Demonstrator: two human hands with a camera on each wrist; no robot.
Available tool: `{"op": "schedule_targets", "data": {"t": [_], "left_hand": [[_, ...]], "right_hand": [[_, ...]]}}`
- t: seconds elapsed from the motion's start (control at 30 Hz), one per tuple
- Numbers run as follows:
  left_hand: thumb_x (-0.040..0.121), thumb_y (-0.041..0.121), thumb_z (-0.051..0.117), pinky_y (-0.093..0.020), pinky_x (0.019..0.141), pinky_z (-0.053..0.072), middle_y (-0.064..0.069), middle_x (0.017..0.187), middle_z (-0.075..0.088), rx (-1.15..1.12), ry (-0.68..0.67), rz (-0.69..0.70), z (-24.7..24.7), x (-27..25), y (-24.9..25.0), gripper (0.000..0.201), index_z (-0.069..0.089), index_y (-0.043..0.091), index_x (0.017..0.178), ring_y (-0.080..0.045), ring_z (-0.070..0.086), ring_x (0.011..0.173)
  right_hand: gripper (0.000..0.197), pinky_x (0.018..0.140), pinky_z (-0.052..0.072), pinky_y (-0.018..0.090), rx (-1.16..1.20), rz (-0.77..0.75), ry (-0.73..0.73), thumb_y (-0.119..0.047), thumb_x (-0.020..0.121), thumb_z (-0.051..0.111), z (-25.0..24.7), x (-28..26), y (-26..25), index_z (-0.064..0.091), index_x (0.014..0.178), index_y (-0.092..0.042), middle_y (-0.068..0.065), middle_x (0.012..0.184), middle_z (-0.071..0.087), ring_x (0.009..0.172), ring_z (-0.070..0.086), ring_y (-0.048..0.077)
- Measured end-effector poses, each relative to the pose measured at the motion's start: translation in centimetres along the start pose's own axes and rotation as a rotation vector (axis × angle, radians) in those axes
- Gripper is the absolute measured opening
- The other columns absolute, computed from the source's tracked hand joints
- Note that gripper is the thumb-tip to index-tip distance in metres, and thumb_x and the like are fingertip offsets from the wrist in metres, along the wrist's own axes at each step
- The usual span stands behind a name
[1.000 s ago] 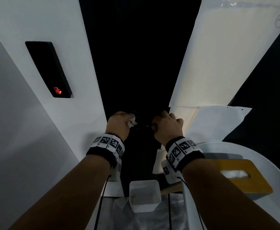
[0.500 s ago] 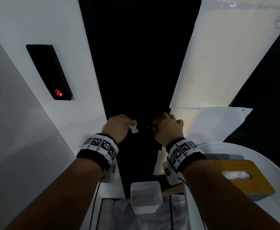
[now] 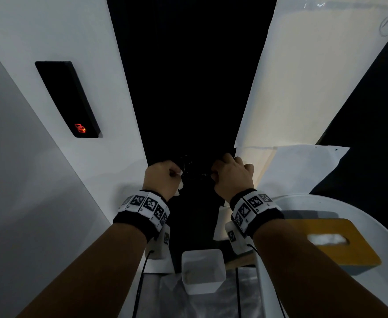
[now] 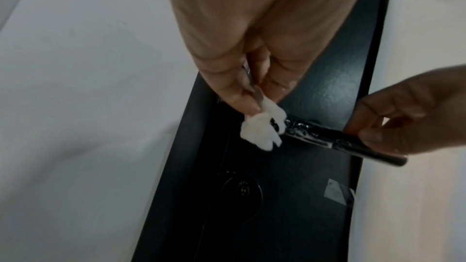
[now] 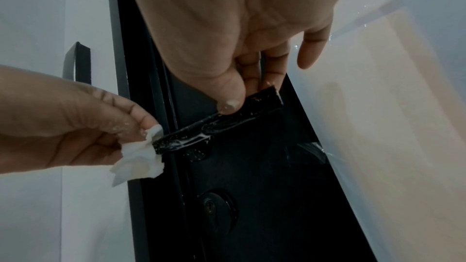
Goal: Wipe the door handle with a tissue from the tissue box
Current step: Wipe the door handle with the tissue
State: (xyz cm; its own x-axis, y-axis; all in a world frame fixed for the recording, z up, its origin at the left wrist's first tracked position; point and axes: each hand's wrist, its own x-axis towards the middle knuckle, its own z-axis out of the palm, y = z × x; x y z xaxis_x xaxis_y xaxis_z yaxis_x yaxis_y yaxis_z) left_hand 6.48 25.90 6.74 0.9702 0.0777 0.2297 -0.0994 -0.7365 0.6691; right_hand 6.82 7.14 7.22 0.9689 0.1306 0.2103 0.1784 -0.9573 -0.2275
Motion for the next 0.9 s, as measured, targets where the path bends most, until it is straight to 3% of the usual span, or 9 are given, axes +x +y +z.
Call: {"op": "schedule_targets", "data": {"t": [0.13,0.4,0.53,0.63,0.73,0.9], "left_hand": [[0.083,0.004,0.057,-0.029,0.081,0.052,-0.010,0.091,0.072,-0.091,0.153,-0.036,0.6,-0.1,-0.6,0.016,0.070,0.010,0.090,-0.026,0.067,0.087],[0.088,0.011,0.056,-0.022,0.087,0.045,-0.003,0.104,0.072,-0.199,0.067,-0.150,1.2,-0.2,-0.6,0.020,0.071,0.014,0.101,-0.017,0.064,0.098],[0.088,0.006,0.054,-0.009,0.075,0.042,0.000,0.099,0.070,-0.199,0.088,-0.138,0.6,-0.3,-0.8,0.022,0.070,0.012,0.103,-0.011,0.061,0.086],[0.089,0.014,0.057,-0.016,0.079,0.042,-0.006,0.100,0.073,-0.131,0.142,-0.054,0.4,0.5,0.0,0.019,0.072,0.012,0.101,-0.021,0.066,0.092],[0.090,0.020,0.058,-0.004,0.067,0.037,-0.006,0.098,0.073,-0.107,0.070,-0.045,0.4,1.0,0.8,0.019,0.072,0.012,0.102,-0.016,0.065,0.085],[0.092,0.018,0.053,-0.016,0.076,0.039,-0.005,0.106,0.071,-0.031,-0.002,-0.116,0.5,1.4,0.6,0.021,0.070,0.014,0.104,-0.020,0.063,0.099]], "right_hand": [[0.022,0.083,0.030,0.041,0.000,0.000,-0.006,-0.019,0.081,0.049,-0.1,0.0,-0.1,0.060,0.101,-0.022,0.001,0.105,0.049,0.099,0.045,0.026],[0.024,0.082,0.030,0.041,-0.007,-0.001,-0.020,-0.020,0.082,0.048,0.0,0.1,0.0,0.059,0.103,-0.023,0.000,0.107,0.048,0.101,0.044,0.025],[0.024,0.082,0.029,0.040,-0.007,-0.005,-0.014,-0.020,0.082,0.049,0.0,0.1,0.0,0.059,0.104,-0.022,0.000,0.107,0.049,0.100,0.044,0.026],[0.023,0.082,0.029,0.040,-0.008,-0.002,-0.014,-0.020,0.082,0.049,0.0,0.1,-0.1,0.059,0.103,-0.022,0.000,0.107,0.049,0.100,0.045,0.026],[0.023,0.082,0.029,0.040,-0.011,0.000,-0.019,-0.020,0.082,0.049,0.0,0.1,0.0,0.059,0.103,-0.022,0.000,0.106,0.049,0.100,0.045,0.026],[0.024,0.084,0.030,0.041,-0.004,-0.002,-0.026,-0.020,0.082,0.049,0.1,0.1,0.1,0.059,0.105,-0.023,0.000,0.107,0.048,0.101,0.044,0.025]]}}
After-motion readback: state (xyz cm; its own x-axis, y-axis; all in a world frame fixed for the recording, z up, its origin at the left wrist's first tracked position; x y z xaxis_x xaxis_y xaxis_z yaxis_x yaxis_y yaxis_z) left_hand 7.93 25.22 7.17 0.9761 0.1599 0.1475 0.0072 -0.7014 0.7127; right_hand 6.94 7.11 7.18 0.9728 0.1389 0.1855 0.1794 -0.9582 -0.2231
